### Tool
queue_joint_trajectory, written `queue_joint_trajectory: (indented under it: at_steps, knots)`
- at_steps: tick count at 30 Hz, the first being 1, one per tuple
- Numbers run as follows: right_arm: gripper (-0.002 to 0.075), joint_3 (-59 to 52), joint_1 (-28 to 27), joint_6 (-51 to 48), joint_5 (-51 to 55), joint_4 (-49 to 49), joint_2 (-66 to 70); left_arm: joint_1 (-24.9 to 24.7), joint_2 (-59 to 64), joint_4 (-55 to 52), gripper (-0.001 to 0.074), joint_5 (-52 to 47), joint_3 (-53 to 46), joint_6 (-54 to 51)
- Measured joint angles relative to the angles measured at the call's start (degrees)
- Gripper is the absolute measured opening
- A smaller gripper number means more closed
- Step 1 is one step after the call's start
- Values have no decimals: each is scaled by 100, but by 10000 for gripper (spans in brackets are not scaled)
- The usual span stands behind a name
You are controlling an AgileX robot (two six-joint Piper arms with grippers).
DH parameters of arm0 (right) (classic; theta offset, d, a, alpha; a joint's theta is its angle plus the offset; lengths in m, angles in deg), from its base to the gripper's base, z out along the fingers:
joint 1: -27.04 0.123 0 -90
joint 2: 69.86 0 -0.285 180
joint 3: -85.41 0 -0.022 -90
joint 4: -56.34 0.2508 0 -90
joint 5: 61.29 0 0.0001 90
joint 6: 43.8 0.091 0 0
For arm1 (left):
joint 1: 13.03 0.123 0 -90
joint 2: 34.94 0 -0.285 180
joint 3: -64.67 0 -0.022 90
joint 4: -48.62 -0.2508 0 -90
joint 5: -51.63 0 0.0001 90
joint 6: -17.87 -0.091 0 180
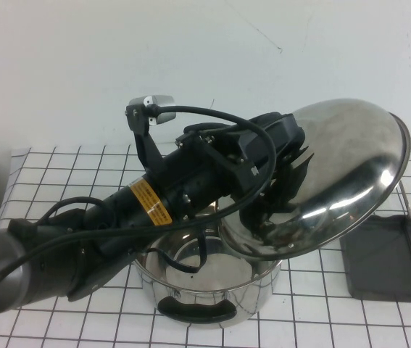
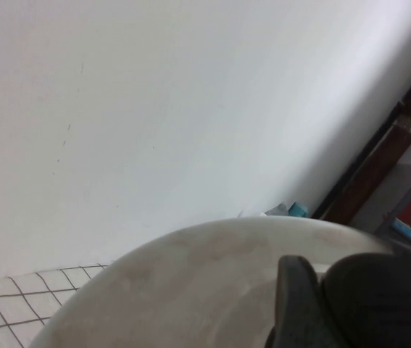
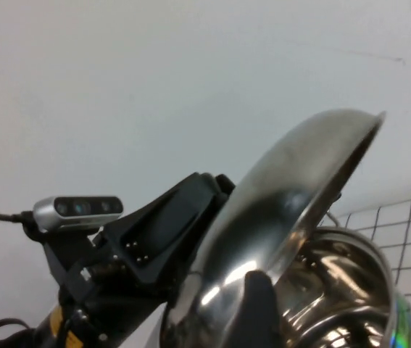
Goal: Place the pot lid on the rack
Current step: Hand over the pot lid
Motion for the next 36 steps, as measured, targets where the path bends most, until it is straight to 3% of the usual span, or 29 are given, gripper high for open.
queue_joint_trajectory:
  at_steps: [13, 26, 30, 36]
  knots:
    - [557, 1552, 0, -20, 1785, 0, 2815, 0, 0, 0, 330, 0, 0, 83]
    - [546, 2575, 131, 20, 2645, -19, 4129, 0, 0, -2, 330, 18, 0, 81]
    - [443, 2668, 406, 6, 2537, -19, 4230, 0, 0, -13, 330, 83, 0, 68]
    - [142, 2692, 636, -86, 2419, 37, 4230, 0, 14, -92, 330, 2, 0, 12]
